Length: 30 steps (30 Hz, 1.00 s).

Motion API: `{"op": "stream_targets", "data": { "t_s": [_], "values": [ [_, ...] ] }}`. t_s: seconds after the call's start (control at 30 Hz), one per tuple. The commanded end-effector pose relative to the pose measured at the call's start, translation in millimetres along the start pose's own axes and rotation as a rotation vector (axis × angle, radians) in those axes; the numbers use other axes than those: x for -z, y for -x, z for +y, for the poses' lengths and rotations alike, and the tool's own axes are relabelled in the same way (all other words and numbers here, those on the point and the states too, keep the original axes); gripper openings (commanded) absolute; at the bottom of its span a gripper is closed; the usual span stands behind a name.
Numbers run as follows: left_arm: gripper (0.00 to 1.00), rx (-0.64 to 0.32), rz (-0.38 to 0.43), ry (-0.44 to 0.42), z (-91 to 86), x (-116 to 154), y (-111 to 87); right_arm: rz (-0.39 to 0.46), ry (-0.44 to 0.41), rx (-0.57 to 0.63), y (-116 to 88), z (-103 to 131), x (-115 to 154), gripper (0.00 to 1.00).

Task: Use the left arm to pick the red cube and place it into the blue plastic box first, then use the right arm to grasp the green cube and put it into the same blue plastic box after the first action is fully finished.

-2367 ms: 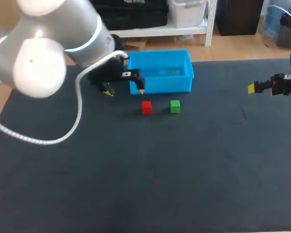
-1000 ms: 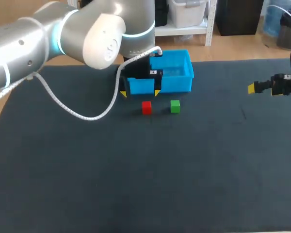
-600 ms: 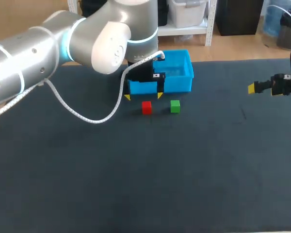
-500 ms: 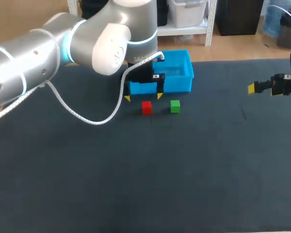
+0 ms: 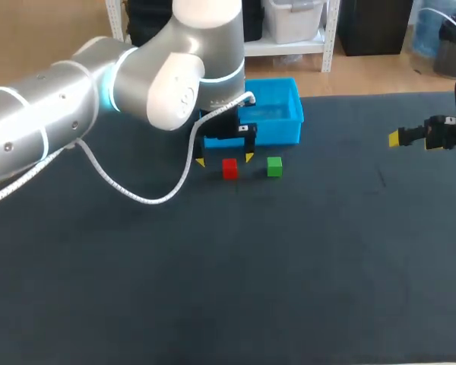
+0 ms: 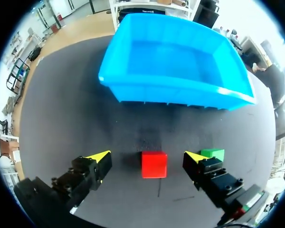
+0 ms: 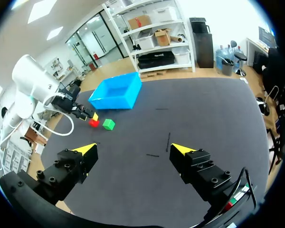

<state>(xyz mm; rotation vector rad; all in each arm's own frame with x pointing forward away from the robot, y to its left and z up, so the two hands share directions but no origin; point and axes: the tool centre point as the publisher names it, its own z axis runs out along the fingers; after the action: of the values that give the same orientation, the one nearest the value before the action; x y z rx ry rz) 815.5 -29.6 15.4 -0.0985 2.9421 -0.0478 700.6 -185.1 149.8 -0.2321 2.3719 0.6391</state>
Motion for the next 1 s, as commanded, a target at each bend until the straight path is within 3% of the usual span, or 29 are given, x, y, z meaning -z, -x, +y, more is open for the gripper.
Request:
{"op": "stream_targets", "data": {
  "t_s": [0.03, 0.5, 0.53, 0.57, 0.6, 0.63, 0.67, 1.0],
  "values": [
    [1.0, 0.002, -0.005, 0.006, -1.4, -6.8, -0.6, 0.001, -0.001, 0.0, 0.0, -0.1, -0.1, 1.0],
    [1.0, 0.004, 0.019, 0.026, 1.4, -16.7, -11.3, 0.001, -0.001, 0.0, 0.0, -0.1, -0.1, 1.0],
    [0.94, 0.004, 0.017, 0.026, 1.5, -16.8, -11.4, 0.001, -0.001, 0.0, 0.0, -0.1, -0.1, 1.0],
    [0.59, 0.004, 0.019, 0.024, 1.8, -17.1, -11.3, 0.001, -0.001, 0.0, 0.0, -0.1, -0.1, 1.0],
    [0.36, 0.007, 0.023, 0.023, 2.5, -18.2, -10.9, 0.001, -0.001, 0.0, 0.0, -0.1, -0.1, 1.0],
    [0.22, 0.009, 0.022, 0.028, 2.9, -19.1, -10.2, 0.001, -0.001, 0.0, 0.0, -0.1, -0.1, 1.0],
    [0.01, 0.01, 0.021, 0.026, 3.1, -19.5, -9.9, 0.001, -0.001, 0.0, 0.0, -0.1, -0.1, 1.0],
    [0.0, -0.001, 0.012, 0.027, 3.4, -22.1, -10.1, 0.001, -0.001, 0.0, 0.0, -0.1, -0.1, 1.0]
  ]
}}
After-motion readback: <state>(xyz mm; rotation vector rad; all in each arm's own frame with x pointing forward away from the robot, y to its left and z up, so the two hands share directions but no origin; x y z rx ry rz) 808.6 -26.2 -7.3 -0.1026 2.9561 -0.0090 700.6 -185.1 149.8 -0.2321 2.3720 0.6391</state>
